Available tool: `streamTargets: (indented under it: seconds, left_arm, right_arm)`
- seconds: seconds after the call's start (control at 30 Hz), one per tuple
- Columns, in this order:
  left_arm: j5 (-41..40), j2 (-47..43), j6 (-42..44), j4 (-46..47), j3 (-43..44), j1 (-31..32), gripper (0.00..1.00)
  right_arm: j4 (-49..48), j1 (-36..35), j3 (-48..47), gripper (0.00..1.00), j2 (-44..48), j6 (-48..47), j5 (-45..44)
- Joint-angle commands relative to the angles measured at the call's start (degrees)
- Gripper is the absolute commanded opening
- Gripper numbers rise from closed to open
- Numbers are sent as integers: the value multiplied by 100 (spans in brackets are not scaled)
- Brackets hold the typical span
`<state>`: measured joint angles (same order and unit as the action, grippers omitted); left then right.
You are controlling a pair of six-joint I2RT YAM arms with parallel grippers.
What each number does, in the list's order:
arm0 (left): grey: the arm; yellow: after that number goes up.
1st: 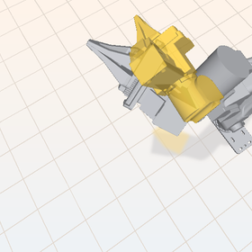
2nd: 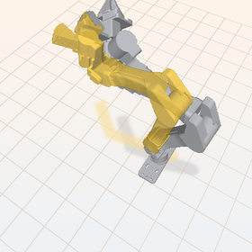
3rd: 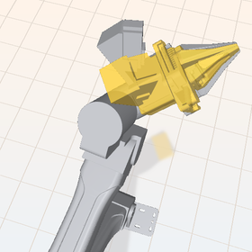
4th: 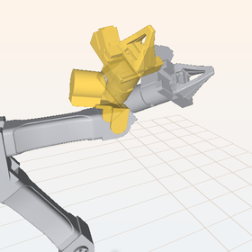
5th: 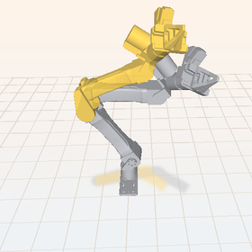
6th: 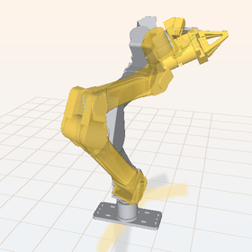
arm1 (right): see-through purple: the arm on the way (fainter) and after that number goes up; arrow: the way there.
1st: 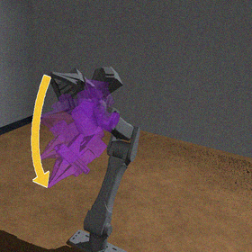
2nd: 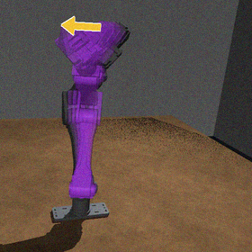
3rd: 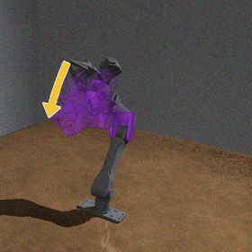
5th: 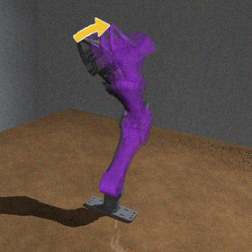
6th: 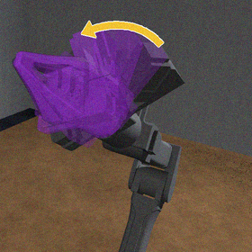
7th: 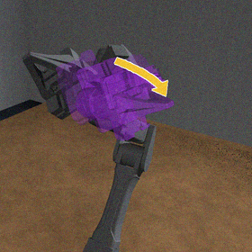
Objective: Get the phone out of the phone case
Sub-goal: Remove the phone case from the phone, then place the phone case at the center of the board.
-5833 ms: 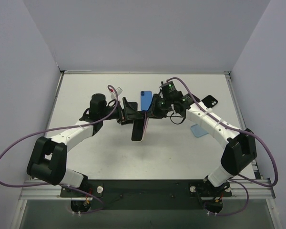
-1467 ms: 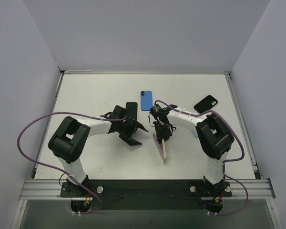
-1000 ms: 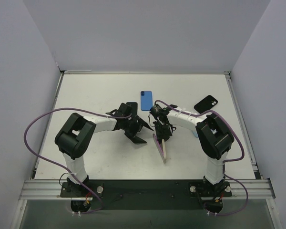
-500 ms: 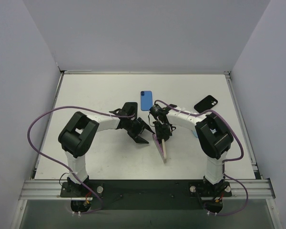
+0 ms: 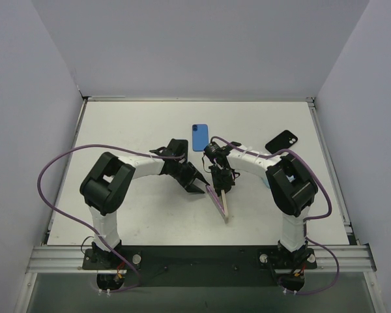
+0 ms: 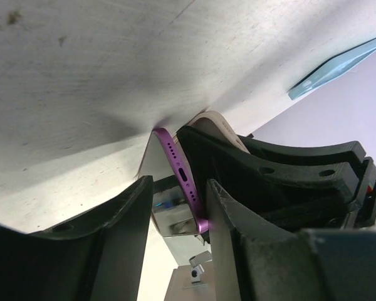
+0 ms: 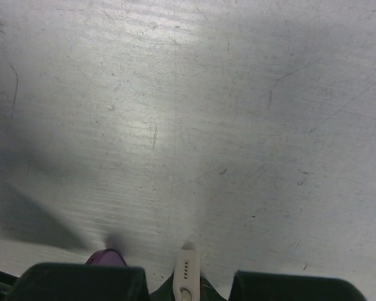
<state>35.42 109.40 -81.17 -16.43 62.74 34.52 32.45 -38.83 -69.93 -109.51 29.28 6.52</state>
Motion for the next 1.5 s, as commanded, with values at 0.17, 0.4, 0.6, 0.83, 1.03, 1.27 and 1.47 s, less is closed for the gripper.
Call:
streamTargets:
  seconds: [0.17,0.4,0.6,0.83,1.03,1.27,1.47]
  left_arm:
    - [-61,-367,312,-598,-183,81,48]
    - [0,-209,321,-537,-95,283,47]
    - [18,-148,215,-405,-113,424,33]
    - [35,-209,250,-431,-122,406,0]
    - [27,-420,417,-519,-192,222,0]
    - [-158,-1174,1076,-609,-384,-507,0]
    - [79,-2010,1445,51,-992,-1516,0]
  right_arm:
    - [60,-134,261,0,-580,113,165]
    - [78,-134,226,0,-580,140,174]
    - [86,-134,243,0,-545,166,147]
    - [95,-81,234,0,-378,175,217]
    - [113,384,234,0,114,70,393]
    - [-36,1175,-99,0,668,-264,333]
    - [-493,2069,-775,0,520,-178,734]
